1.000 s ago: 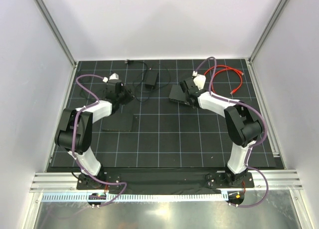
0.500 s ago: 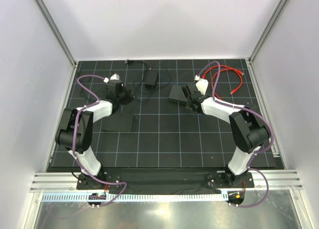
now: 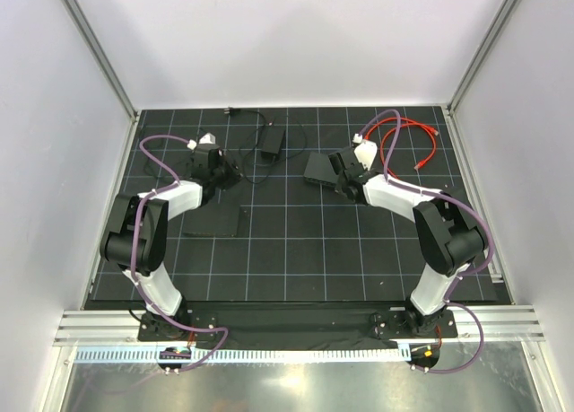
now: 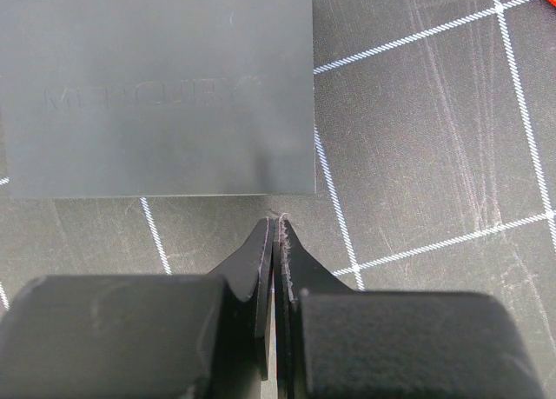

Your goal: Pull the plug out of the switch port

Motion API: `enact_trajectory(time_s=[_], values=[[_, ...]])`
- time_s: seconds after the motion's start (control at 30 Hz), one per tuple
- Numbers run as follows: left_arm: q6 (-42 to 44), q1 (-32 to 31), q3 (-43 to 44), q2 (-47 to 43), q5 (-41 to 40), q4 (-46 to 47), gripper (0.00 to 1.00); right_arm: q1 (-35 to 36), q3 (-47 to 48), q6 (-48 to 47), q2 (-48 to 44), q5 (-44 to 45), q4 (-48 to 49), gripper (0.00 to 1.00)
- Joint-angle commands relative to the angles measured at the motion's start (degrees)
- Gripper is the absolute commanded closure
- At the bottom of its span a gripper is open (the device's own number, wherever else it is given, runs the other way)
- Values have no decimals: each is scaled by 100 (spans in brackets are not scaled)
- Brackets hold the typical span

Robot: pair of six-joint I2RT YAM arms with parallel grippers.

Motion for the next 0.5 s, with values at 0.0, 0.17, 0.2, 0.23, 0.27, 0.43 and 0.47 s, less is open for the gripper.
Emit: enact_trajectory(time_s=[0.0, 0.17, 0.2, 0.23, 0.27, 0.43, 0.47], values=[[-59, 38, 140, 32, 96, 272, 99, -59, 80, 205, -14, 131, 284, 99], [-50, 29, 148, 32, 105, 272, 99, -155, 80, 258, 126, 52, 381, 99], [-59, 38, 148, 32, 96, 272, 99, -216, 132, 250, 161, 8, 364, 99], [-59, 38, 140, 32, 105, 281, 99, -226, 150, 250, 196, -1, 363, 99], [-59, 29, 131, 32, 105, 272, 99, -243, 176, 250, 258, -10, 381, 99], [-59, 29, 148, 49, 96, 272, 99, -366, 317, 223, 425, -45, 434, 99], [-59, 38, 148, 58, 105, 272, 99, -375, 352, 188, 443, -28, 434, 99]])
